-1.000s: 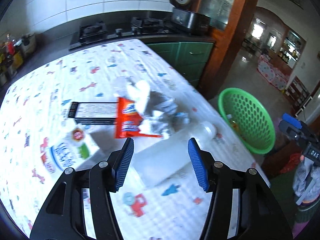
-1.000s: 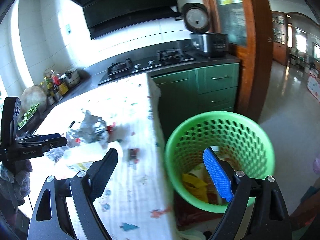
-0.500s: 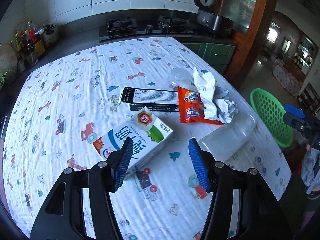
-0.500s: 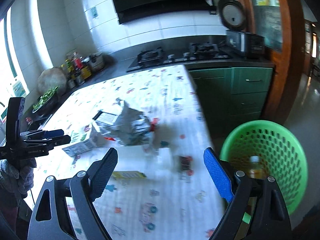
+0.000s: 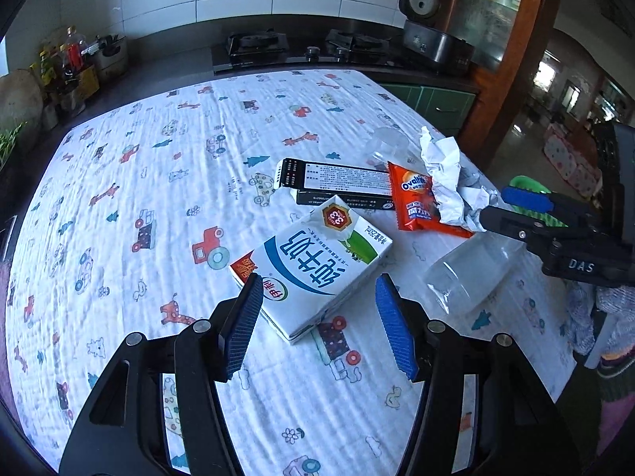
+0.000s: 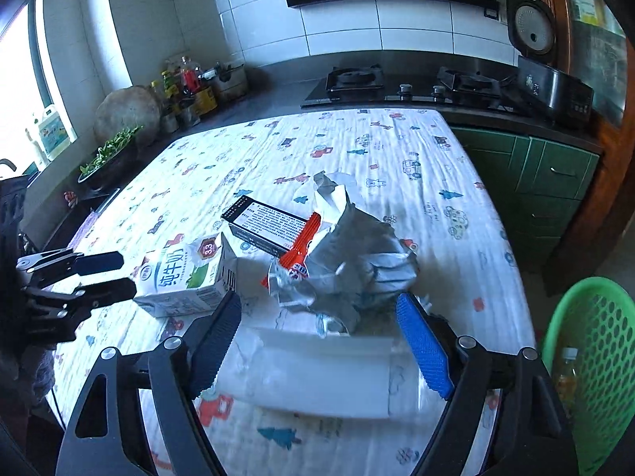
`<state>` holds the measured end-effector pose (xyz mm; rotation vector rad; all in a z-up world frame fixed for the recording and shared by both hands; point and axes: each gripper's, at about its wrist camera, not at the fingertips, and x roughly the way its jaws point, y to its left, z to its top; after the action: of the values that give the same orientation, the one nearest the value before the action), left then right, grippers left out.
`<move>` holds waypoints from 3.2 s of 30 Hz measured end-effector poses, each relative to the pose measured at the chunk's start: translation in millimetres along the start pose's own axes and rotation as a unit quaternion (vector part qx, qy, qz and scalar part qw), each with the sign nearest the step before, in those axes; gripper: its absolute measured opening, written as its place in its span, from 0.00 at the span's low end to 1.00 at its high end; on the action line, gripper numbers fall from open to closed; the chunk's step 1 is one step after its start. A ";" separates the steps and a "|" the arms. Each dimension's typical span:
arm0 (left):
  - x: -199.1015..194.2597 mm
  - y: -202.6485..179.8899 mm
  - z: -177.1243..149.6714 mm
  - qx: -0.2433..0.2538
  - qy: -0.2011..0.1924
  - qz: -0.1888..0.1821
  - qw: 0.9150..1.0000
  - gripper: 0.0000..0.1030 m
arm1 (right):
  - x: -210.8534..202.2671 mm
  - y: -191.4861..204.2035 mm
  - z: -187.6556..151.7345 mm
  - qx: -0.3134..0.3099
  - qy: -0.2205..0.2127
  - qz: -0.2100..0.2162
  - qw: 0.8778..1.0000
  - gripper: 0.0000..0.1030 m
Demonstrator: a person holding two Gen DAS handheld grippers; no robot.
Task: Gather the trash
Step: 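Grasp the crumpled foil wrapper with the right gripper while the left moves toward the clear bottle, then carry the foil wrapper into the basket with the right gripper while the left grasps the clear plastic bottle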
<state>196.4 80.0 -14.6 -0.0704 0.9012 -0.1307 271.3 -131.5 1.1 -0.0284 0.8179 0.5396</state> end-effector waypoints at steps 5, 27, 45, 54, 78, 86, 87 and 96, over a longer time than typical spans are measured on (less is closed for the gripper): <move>4.3 2.1 -1.3 -0.002 0.002 -0.007 1.000 0.57 | 22.8 -2.0 8.5 0.002 0.015 -0.011 1.000 0.67; 25.6 -89.4 12.6 0.134 0.000 -0.101 0.986 0.71 | -30.0 -38.4 12.1 0.065 -0.034 0.003 0.997 0.25; 77.5 -162.6 11.1 0.302 0.049 -0.137 0.942 0.75 | -111.9 -90.6 -11.9 0.105 -0.077 -0.040 0.991 0.23; 92.2 -178.6 15.0 0.322 0.061 -0.152 0.932 0.73 | -127.4 -121.1 -30.6 0.135 -0.076 -0.072 0.985 0.23; 66.9 -217.1 13.9 0.281 0.035 -0.161 0.946 0.53 | -149.5 -235.0 -91.1 0.196 -0.038 -0.195 0.960 0.22; 59.6 -254.5 31.5 0.268 0.021 -0.182 0.946 0.53 | -135.5 -275.6 -108.5 0.222 -0.024 -0.221 0.949 0.34; 60.6 -260.8 34.2 0.267 0.020 -0.183 0.946 0.53 | -135.1 -278.8 -110.7 0.226 -0.026 -0.221 0.949 0.38; 79.1 -307.5 52.9 0.255 0.022 -0.199 0.946 0.53 | -158.2 -275.8 -118.8 0.217 -0.058 -0.230 0.947 0.56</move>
<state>260.8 -235.3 -7.7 0.2365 0.8642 -0.7417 230.7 -467.9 -19.8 0.2126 0.7673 -0.0864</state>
